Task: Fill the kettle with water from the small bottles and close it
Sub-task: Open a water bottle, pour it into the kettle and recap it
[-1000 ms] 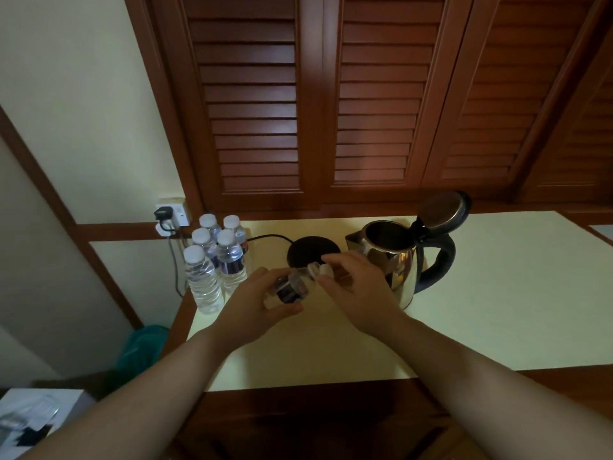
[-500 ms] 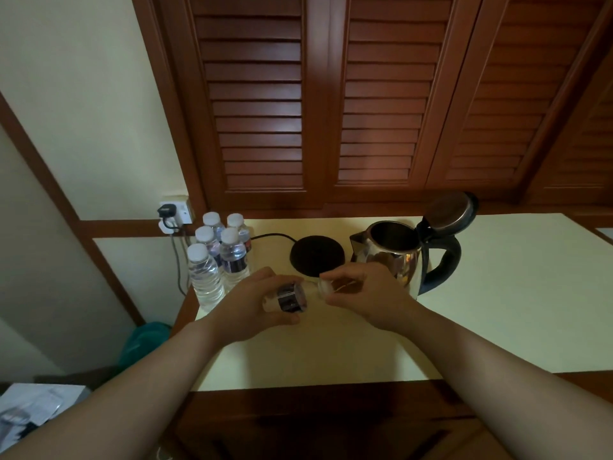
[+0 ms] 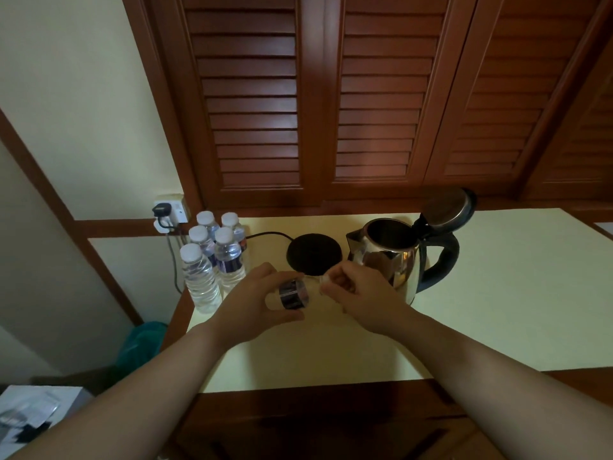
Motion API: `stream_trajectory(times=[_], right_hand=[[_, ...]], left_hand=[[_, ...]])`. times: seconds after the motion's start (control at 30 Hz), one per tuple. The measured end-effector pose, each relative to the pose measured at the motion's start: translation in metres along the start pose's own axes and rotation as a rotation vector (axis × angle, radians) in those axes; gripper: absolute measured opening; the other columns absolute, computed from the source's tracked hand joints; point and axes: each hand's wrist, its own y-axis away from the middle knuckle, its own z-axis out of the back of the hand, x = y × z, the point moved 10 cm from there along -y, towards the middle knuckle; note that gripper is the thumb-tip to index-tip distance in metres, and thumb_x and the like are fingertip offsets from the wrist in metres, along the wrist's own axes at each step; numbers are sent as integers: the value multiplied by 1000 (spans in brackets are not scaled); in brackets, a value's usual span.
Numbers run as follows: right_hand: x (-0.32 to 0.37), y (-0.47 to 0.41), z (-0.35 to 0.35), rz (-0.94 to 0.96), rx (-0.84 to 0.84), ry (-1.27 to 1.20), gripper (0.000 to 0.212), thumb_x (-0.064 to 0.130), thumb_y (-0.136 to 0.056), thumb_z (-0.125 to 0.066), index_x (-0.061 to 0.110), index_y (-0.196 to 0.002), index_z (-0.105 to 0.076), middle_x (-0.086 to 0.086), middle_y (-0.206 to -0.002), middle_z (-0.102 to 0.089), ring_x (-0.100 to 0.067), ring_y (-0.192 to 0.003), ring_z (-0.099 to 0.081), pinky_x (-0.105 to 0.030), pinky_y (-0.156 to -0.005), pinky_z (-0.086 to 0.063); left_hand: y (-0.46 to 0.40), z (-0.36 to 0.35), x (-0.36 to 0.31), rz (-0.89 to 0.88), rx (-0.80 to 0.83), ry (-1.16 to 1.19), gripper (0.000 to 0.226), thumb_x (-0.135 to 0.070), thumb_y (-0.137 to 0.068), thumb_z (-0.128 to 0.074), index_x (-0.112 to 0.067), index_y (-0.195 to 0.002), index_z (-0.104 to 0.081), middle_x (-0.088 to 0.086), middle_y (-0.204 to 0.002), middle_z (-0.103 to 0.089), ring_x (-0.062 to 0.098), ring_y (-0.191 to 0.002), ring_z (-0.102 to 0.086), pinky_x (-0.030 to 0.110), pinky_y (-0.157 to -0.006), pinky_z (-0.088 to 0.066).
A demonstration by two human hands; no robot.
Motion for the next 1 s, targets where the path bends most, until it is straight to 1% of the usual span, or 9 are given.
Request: stream_trajectory(times=[0.13,0.27,0.33,0.4,0.5,0.57,0.63,0.87,1.0], right_hand=[[2,-1,4,38,69,-17,25,32,-97,-74,23,-120,-68,7,-99,-67,-9,-89,-66,-23,-72,-58],[5,0,2,72,119,113,20,42,-103,-61,23,-105,-64,2,-86,-62,-15,-77,-59,-23,-64,-46],[6,0,1,86,114,113,31,44,-105,-55,15,-95,-60,-8,-79,-58,-22,-67,-53,-25,-58,-39],[2,-3,-2,66,111,116,44,48,-107,-49,9,-90,-58,-13,-76,-54,-20,-61,-46,-27,-57,-36],[-5,-6,-5,-1,113,151,54,54,-107,-43,7,-88,-62,-10,-71,-52,-15,-59,-46,-30,-60,-37],[-2,-7,1,15,85,142,51,56,-106,-46,10,-89,-64,-9,-73,-57,-22,-62,-52,-30,-59,-39],[7,-4,9,82,56,138,42,57,-105,-49,18,-95,-63,-6,-79,-60,-20,-69,-56,-28,-58,-41],[15,9,11,148,47,175,32,42,-110,-39,20,-89,-50,-3,-77,-51,-22,-68,-49,-45,-63,-42],[3,18,26,108,-72,1,28,33,-109,-51,17,-86,-55,-2,-76,-56,-18,-66,-52,-31,-60,-41]], left_hand=[[-4,5,-2,10,6,45,67,-53,-73,-87,-43,-134,-61,-16,-102,-52,5,-92,-56,17,-76,-44],[-2,4,-10,-18,7,28,66,-53,-74,-86,-39,-134,-62,-16,-102,-51,5,-92,-55,17,-76,-45],[-4,5,-13,-30,-12,-19,67,-57,-74,-83,-38,-134,-61,-15,-101,-50,6,-92,-54,25,-77,-49],[-7,4,-14,-43,3,-64,68,-60,-75,-80,-39,-136,-59,-14,-101,-49,9,-93,-53,33,-79,-51],[-10,1,-14,-59,56,-80,70,-59,-76,-79,-42,-139,-56,-12,-103,-49,11,-95,-53,37,-82,-52],[-11,5,-13,-44,42,-49,70,-58,-74,-82,-44,-137,-57,-13,-102,-49,9,-94,-53,34,-81,-52],[-13,11,-11,-22,13,-1,68,-58,-73,-84,-47,-135,-57,-15,-100,-51,5,-91,-54,25,-77,-48],[-10,-6,-25,-18,-4,43,68,-48,-73,-88,-44,-134,-59,-30,-107,-46,-1,-97,-52,12,-80,-41],[-11,-19,-37,13,-18,43,61,-50,-75,-86,-41,-129,-59,-26,-108,-48,2,-98,-54,13,-80,-43]])
